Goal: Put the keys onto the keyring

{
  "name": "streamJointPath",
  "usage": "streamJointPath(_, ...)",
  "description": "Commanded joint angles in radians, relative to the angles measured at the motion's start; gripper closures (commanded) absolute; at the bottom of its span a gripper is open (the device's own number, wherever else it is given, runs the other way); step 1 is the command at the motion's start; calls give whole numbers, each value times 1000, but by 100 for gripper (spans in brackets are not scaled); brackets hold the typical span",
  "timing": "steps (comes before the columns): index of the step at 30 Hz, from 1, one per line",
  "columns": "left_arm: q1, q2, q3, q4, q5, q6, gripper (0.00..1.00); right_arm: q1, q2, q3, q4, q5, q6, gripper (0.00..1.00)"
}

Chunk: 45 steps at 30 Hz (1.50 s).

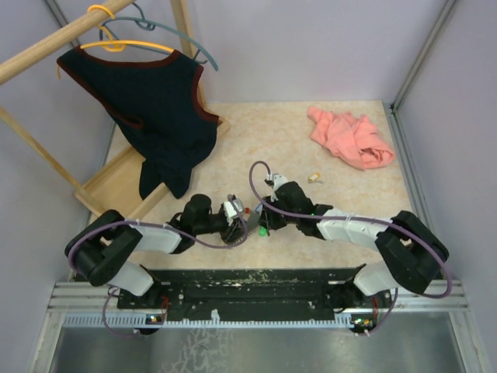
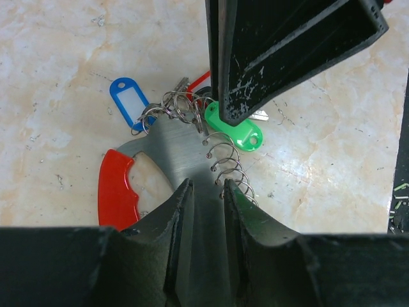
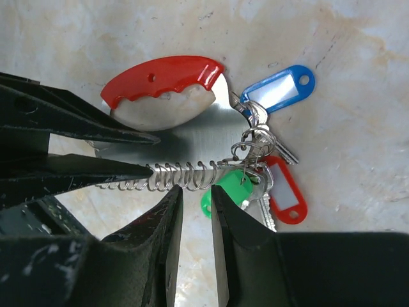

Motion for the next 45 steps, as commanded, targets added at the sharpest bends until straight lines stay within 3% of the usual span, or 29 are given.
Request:
streamJointPath(1,-7,-11,31,-31,-5,-6,69,2,29,-11,121,0,196,75)
streamJointPath(18,-14,6,53,-71,-6,9,69,2,120,-7,104,67,288,82)
streamJointPath(33,-29,35,79,-121,-7,22,70,1,165,-2,128,-16,308,85)
streamJointPath(42,-34,20,83,-130,-18,11,70,-1,134,-2,162,-32,276,100)
streamJointPath(45,-34,-8,74,-106,-31,-26,70,-2,96,11,142,-35,210,100)
